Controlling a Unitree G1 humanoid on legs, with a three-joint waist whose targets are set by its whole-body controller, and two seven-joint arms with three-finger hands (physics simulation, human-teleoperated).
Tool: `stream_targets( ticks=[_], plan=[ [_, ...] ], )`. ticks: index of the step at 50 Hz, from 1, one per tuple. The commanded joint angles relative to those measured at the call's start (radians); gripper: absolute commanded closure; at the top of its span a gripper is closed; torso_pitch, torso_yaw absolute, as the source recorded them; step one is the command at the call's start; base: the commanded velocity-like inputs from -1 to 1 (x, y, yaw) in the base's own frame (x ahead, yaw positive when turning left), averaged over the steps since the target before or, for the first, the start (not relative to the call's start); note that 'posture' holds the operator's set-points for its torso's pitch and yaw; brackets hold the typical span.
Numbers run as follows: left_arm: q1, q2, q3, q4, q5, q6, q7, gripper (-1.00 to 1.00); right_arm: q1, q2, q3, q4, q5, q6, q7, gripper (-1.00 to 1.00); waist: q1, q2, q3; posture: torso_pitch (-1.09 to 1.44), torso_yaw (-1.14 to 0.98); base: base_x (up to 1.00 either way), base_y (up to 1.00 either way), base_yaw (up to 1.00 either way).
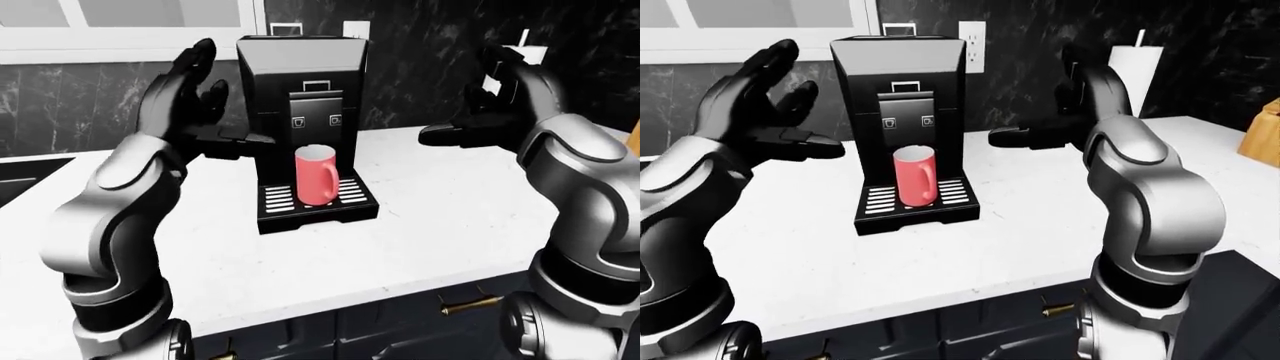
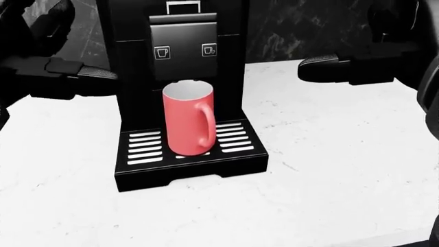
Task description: Press the button on the coffee machine to serve coffee.
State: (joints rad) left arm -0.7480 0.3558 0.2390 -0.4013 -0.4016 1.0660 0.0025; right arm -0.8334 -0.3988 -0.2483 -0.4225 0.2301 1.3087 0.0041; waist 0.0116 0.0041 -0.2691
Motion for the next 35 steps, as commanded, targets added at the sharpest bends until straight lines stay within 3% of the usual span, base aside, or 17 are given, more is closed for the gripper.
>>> stream_targets(
  ticks=[1,15,27,35],
  plan=[
    [-0.021,0.007,0.01,-0.044,-0.032,-0.002,-0.005,-1.0,-0.03,-0.009,-0.008,-0.019,-0.002,-0.027,-0.005,-1.0,0.001,0.001,-0.009,-0.4,0.0,0.0,0.0,0.0],
    [0.043,0.004,0.048,-0.237,-0.174,0.138,0.024,-1.0,-0.012,-0.003,0.002,0.002,-0.006,-0.063,-0.003,-1.0,0.004,0.002,-0.006,-0.4,0.0,0.0,0.0,0.0],
    [0.081,-0.023,0.073,-0.386,-0.321,0.238,0.116,-1.0,-0.002,0.009,0.007,0.018,-0.012,-0.086,-0.005,-1.0,0.006,0.003,-0.007,-0.4,0.0,0.0,0.0,0.0],
    [0.049,0.009,0.115,-0.405,-0.464,0.277,0.199,-1.0,-0.015,0.015,0.016,0.038,-0.016,-0.098,-0.008,-1.0,0.007,0.006,-0.007,-0.4,0.0,0.0,0.0,0.0]
  ],
)
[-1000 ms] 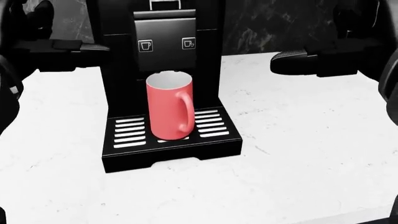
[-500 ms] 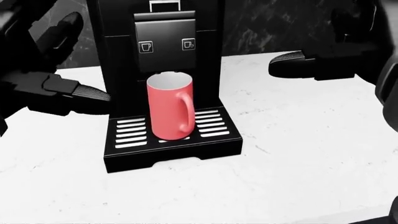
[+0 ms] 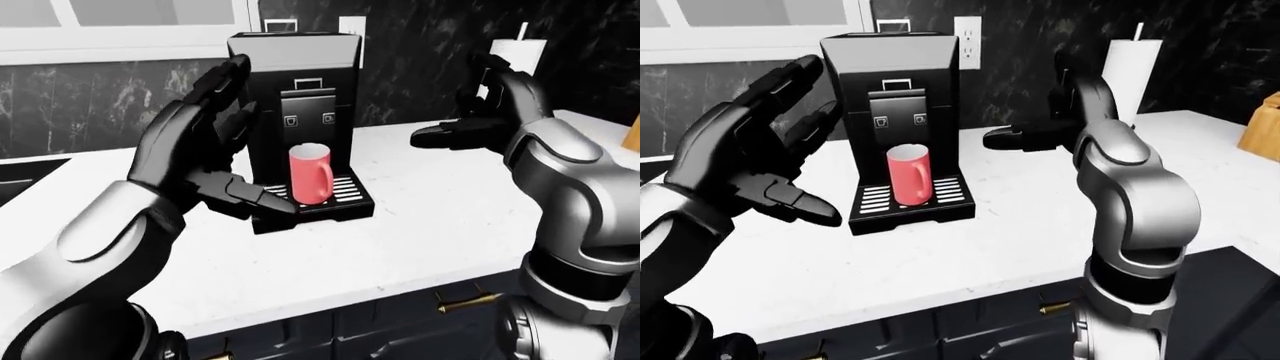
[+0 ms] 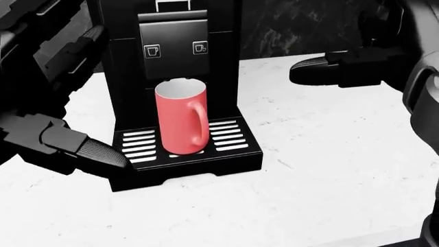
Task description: Press the button on the coffee machine to serve coffee.
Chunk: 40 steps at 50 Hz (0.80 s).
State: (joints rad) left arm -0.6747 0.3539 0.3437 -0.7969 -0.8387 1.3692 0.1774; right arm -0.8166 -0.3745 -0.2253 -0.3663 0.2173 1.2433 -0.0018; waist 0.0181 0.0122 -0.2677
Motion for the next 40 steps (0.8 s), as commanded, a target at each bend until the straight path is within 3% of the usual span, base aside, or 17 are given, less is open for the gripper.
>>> stream_targets(
  ticks=[1,8,13,20,23,33,40],
  plan=[
    [-0.026,0.015,0.013,-0.012,-0.051,-0.025,0.042,-1.0,-0.021,-0.007,-0.006,-0.016,-0.006,-0.045,-0.001,-1.0,0.0,-0.001,-0.008,-0.4,0.0,0.0,0.0,0.0],
    [-0.024,0.068,0.032,-0.017,-0.27,-0.036,0.203,-1.0,-0.036,-0.006,-0.006,-0.016,-0.007,-0.032,-0.002,-1.0,0.0,0.002,-0.008,-0.4,0.0,0.0,0.0,0.0],
    [-0.002,0.136,0.003,-0.02,-0.424,-0.102,0.32,-1.0,-0.019,-0.002,-0.009,-0.017,-0.007,-0.045,-0.003,-1.0,0.001,0.006,-0.006,-0.4,0.0,0.0,0.0,0.0],
    [0.041,0.193,-0.04,-0.043,-0.532,-0.177,0.403,-1.0,-0.012,0.004,-0.005,-0.004,-0.007,-0.062,-0.005,-1.0,0.002,0.01,-0.007,-0.4,0.0,0.0,0.0,0.0],
    [0.077,0.189,-0.061,-0.059,-0.487,-0.194,0.371,-1.0,-0.014,0.004,-0.003,0.007,-0.008,-0.072,-0.003,-1.0,0.002,0.013,-0.005,-0.4,0.0,0.0,0.0,0.0],
    [0.062,0.207,-0.071,-0.075,-0.604,-0.208,0.466,-1.0,-0.003,0.018,0.009,0.032,-0.017,-0.104,-0.006,-1.0,0.003,0.015,-0.005,-0.4,0.0,0.0,0.0,0.0],
    [0.107,0.174,-0.081,-0.094,-0.511,-0.204,0.388,-1.0,0.006,0.019,0.003,0.034,-0.018,-0.111,-0.005,-1.0,0.004,0.016,-0.006,-0.4,0.0,0.0,0.0,0.0]
  ],
)
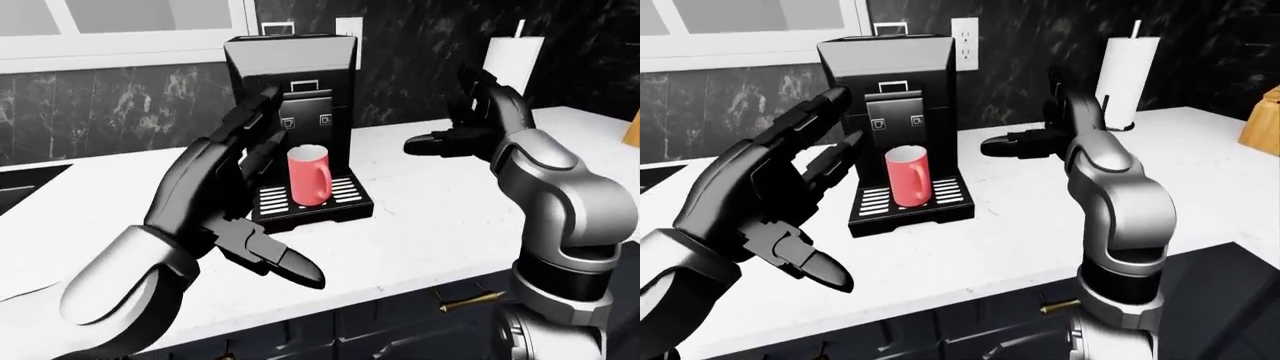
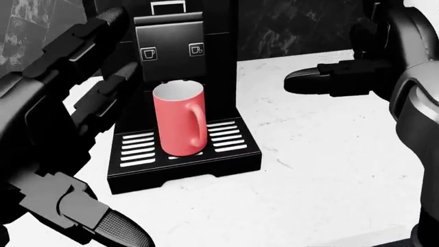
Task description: Press the button on the coffee machine to serve coffee.
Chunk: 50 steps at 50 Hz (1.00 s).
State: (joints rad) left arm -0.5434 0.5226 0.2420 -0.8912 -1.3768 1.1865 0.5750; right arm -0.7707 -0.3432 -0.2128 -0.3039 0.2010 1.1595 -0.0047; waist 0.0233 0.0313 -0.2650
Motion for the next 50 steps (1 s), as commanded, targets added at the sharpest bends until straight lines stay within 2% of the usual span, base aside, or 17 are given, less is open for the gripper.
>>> stream_targets(
  ticks=[1,3,9,22,39,50],
  plan=[
    [-0.035,0.003,0.023,-0.002,0.003,-0.011,0.014,-1.0,-0.042,-0.013,-0.008,-0.026,-0.001,-0.028,-0.001,-1.0,-0.001,-0.003,-0.009,-0.4,0.0,0.0,0.0,0.0],
    [-0.048,0.003,0.02,-0.003,-0.032,-0.007,0.048,-1.0,-0.047,-0.012,-0.006,-0.023,-0.001,-0.028,-0.003,-1.0,0.0,-0.004,-0.008,-0.4,0.0,0.0,0.0,0.0],
    [-0.067,-0.024,-0.019,0.0,-0.028,-0.005,0.074,-1.0,-0.026,-0.006,-0.011,-0.03,0.004,-0.041,-0.005,-1.0,0.001,-0.007,-0.009,-0.4,0.0,0.0,0.0,0.0],
    [-0.114,-0.081,-0.057,0.038,0.042,0.018,0.051,-1.0,-0.023,-0.007,-0.013,-0.047,0.013,-0.026,-0.014,-1.0,0.002,-0.012,-0.01,-0.4,0.0,0.0,0.0,0.0],
    [-0.148,-0.154,-0.073,0.111,0.352,0.059,-0.186,-1.0,-0.027,-0.009,-0.005,-0.022,0.012,-0.045,-0.012,-1.0,-0.001,-0.018,-0.013,-0.4,0.0,0.0,0.0,0.0],
    [-0.139,-0.214,-0.082,0.121,0.51,0.083,-0.299,-1.0,-0.055,-0.011,-0.001,-0.006,0.006,-0.035,-0.006,-1.0,-0.003,-0.023,-0.015,-0.4,0.0,0.0,0.0,0.0]
  ],
)
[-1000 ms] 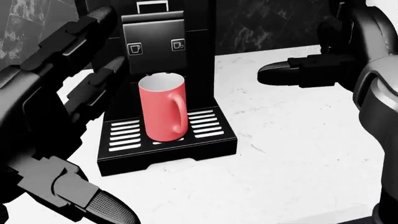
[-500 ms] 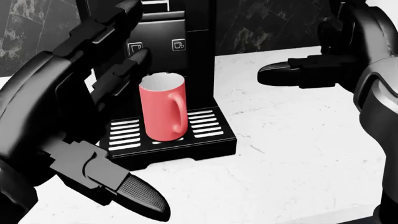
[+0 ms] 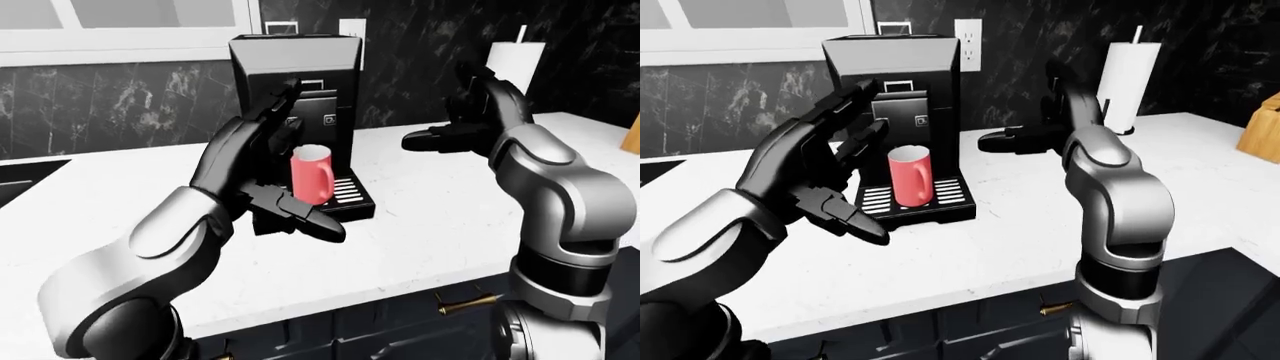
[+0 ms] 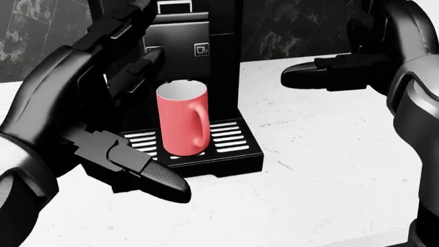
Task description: Press the button on the coffee machine to serve coffee.
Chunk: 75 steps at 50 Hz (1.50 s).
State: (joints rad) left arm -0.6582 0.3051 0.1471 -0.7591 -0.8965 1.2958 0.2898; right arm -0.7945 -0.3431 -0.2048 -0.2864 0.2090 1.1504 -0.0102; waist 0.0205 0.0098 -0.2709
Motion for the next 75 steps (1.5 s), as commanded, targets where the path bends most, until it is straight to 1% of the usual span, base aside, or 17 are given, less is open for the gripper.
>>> stream_targets(
  ticks=[1,3,10,12,18,33,47,54,56,58,66,75],
  plan=[
    [-0.015,0.0,0.009,-0.013,0.048,-0.031,-0.029,-1.0,-0.027,-0.011,-0.011,-0.026,-0.002,-0.028,0.0,-1.0,0.0,-0.002,-0.009,-0.4,0.0,0.0,0.0,0.0],
    [-0.004,-0.009,0.0,-0.011,0.086,-0.035,-0.057,-1.0,-0.018,-0.01,-0.013,-0.027,-0.003,-0.035,0.001,-1.0,0.0,-0.003,-0.009,-0.4,0.0,0.0,0.0,0.0],
    [-0.015,-0.035,0.01,-0.007,0.143,-0.014,-0.099,-1.0,-0.023,-0.009,-0.012,-0.022,-0.002,-0.038,0.001,-1.0,-0.001,-0.005,-0.011,-0.4,0.0,0.0,0.0,0.0],
    [-0.009,-0.038,0.002,-0.001,0.168,-0.026,-0.117,-1.0,-0.021,-0.009,-0.012,-0.021,-0.002,-0.04,0.0,-1.0,-0.001,-0.005,-0.011,-0.4,0.0,0.0,0.0,0.0],
    [-0.032,-0.056,0.011,0.017,0.203,-0.015,-0.142,-1.0,-0.018,-0.004,-0.01,-0.018,-0.002,-0.046,-0.003,-1.0,-0.001,-0.007,-0.011,-0.4,0.0,0.0,0.0,0.0],
    [-0.03,-0.087,-0.022,0.036,0.302,-0.03,-0.204,-1.0,-0.011,-0.007,-0.016,-0.029,0.004,-0.042,-0.005,-1.0,-0.001,-0.011,-0.012,-0.4,0.0,0.0,0.0,0.0],
    [-0.04,-0.109,-0.035,0.091,0.394,-0.064,-0.263,-1.0,-0.01,-0.011,-0.016,-0.027,0.008,-0.046,-0.007,-1.0,-0.001,-0.014,-0.014,-0.4,0.0,0.0,0.0,0.0],
    [-0.062,-0.121,-0.034,0.118,0.42,-0.069,-0.28,-1.0,-0.017,-0.011,-0.012,-0.006,0.004,-0.061,-0.004,-1.0,-0.001,-0.016,-0.014,-0.4,0.0,0.0,0.0,0.0],
    [-0.061,-0.123,-0.036,0.122,0.426,-0.071,-0.284,-1.0,-0.025,-0.01,-0.01,-0.007,0.004,-0.053,-0.006,-1.0,-0.002,-0.016,-0.014,-0.4,0.0,0.0,0.0,0.0],
    [-0.049,-0.123,-0.05,0.136,0.445,-0.096,-0.295,-1.0,-0.021,-0.009,-0.01,-0.004,0.003,-0.059,-0.004,-1.0,-0.002,-0.016,-0.014,-0.4,0.0,0.0,0.0,0.0],
    [-0.054,-0.135,-0.045,0.133,0.464,-0.082,-0.307,-1.0,-0.021,-0.01,-0.012,-0.009,0.003,-0.054,-0.004,-1.0,-0.002,-0.017,-0.015,-0.4,0.0,0.0,0.0,0.0],
    [-0.05,-0.139,-0.052,0.173,0.499,-0.121,-0.328,-1.0,-0.008,-0.005,-0.015,-0.022,0.006,-0.055,-0.008,-1.0,-0.002,-0.018,-0.015,-0.4,0.0,0.0,0.0,0.0]
  ],
)
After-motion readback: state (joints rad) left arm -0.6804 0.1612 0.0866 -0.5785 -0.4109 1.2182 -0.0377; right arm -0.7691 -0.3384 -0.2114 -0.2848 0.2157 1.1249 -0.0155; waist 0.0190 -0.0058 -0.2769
